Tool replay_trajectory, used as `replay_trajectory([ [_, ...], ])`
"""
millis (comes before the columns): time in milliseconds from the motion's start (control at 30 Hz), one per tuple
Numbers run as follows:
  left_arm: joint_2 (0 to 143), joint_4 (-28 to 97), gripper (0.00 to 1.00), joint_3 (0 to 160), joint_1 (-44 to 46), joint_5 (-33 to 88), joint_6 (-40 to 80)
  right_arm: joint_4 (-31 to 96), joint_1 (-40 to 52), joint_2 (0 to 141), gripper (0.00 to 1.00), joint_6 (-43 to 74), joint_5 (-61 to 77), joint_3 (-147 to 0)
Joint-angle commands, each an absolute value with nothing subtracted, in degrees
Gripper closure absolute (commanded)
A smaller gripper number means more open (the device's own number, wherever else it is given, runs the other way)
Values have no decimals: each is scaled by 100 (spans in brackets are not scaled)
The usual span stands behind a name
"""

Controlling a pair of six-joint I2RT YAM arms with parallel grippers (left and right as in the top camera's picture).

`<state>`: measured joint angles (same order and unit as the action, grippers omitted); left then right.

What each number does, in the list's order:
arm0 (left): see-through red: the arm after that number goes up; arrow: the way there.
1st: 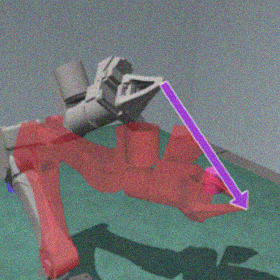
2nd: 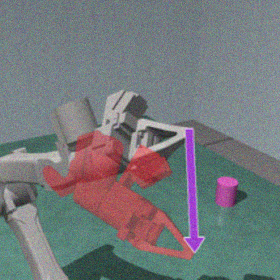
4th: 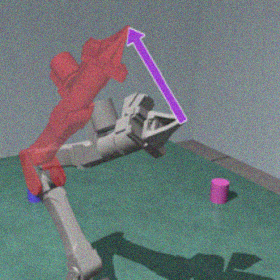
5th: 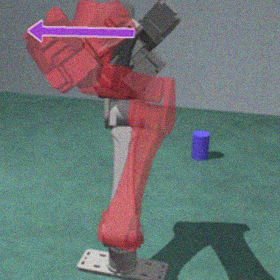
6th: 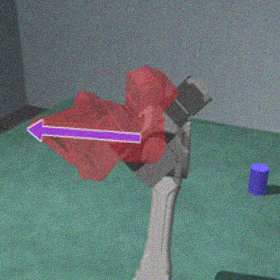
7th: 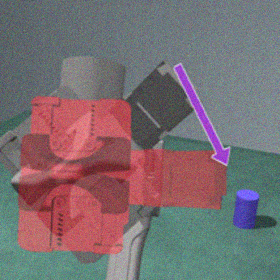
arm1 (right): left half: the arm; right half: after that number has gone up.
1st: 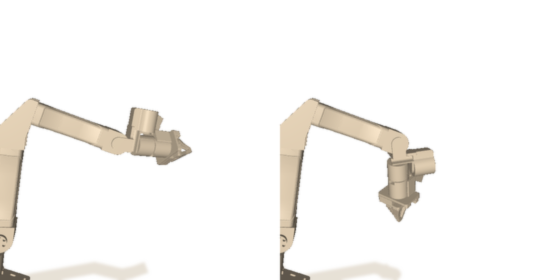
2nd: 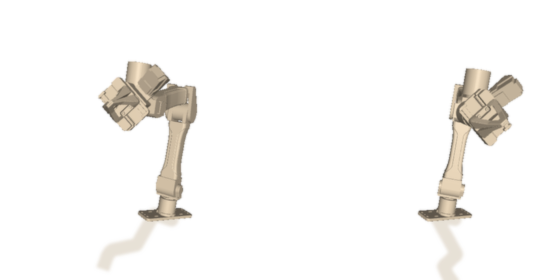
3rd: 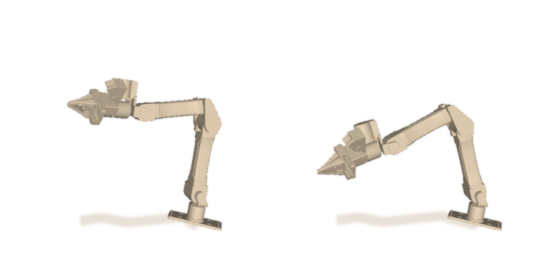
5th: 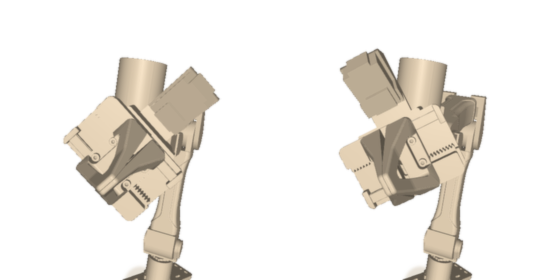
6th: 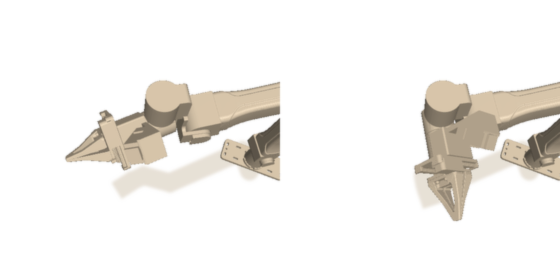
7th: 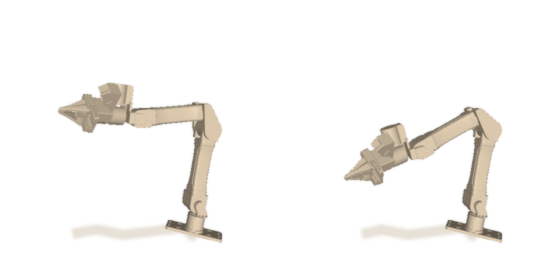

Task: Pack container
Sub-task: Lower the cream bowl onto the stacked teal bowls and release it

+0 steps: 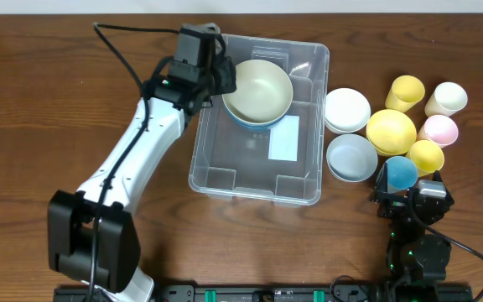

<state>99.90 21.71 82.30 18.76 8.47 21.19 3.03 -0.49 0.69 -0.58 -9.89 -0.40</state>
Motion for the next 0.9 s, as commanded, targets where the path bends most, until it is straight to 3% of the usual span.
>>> replay_trajectory([
  [0,9498,2333,56,8495,1568,318,2128,322,5,27,1,19,-1009,-32],
  [333,9052,3382,55,8495,-113,-854,2025,322,5,27,1,19,-1009,-32],
  [633,9052,3894,37,8495,-1745,-840,2025,322,5,27,1,19,-1009,-32],
  [867,9054,4023,22,8495,-1992,-838,2023,322,5,27,1,19,-1009,-32],
])
